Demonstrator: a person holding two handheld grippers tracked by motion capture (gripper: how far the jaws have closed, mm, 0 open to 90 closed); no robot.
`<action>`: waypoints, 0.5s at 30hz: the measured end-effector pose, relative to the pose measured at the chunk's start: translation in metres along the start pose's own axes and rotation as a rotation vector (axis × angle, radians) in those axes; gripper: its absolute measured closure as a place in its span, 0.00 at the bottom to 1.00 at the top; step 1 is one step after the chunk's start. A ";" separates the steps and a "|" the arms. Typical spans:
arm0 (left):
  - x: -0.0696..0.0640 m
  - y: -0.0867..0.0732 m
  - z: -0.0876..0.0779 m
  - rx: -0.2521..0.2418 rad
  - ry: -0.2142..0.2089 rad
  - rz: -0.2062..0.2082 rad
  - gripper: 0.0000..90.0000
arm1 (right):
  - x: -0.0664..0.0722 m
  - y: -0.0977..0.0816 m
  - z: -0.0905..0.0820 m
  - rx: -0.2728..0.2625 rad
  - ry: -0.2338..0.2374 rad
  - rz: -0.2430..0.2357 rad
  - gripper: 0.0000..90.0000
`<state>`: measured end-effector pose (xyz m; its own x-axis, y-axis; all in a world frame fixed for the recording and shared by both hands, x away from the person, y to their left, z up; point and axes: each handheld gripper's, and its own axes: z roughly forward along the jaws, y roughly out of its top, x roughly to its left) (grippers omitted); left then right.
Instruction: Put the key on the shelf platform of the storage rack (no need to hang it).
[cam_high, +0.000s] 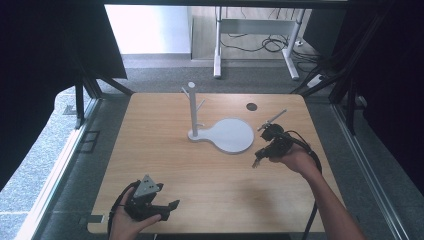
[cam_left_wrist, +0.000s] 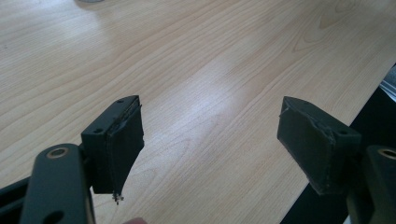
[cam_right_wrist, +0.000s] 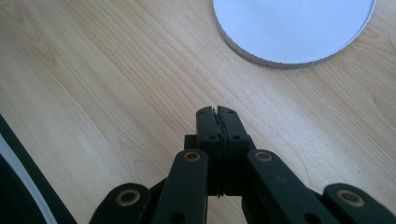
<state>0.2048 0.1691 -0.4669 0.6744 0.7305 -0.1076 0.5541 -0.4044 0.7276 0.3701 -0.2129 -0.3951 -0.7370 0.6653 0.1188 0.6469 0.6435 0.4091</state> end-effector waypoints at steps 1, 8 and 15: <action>0.000 0.000 0.000 0.000 0.000 0.000 0.26 | 0.000 0.001 0.000 0.000 0.002 -0.005 1.00; 0.000 0.000 0.000 -0.001 0.001 0.000 0.26 | -0.002 0.009 0.002 0.003 0.002 0.003 1.00; 0.001 0.000 -0.001 0.000 0.001 -0.002 0.26 | -0.005 0.016 0.003 0.006 0.003 0.001 1.00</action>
<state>0.2050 0.1704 -0.4667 0.6728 0.7318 -0.1084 0.5554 -0.4029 0.7274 0.3850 -0.2047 -0.3917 -0.7371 0.6648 0.1217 0.6485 0.6452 0.4040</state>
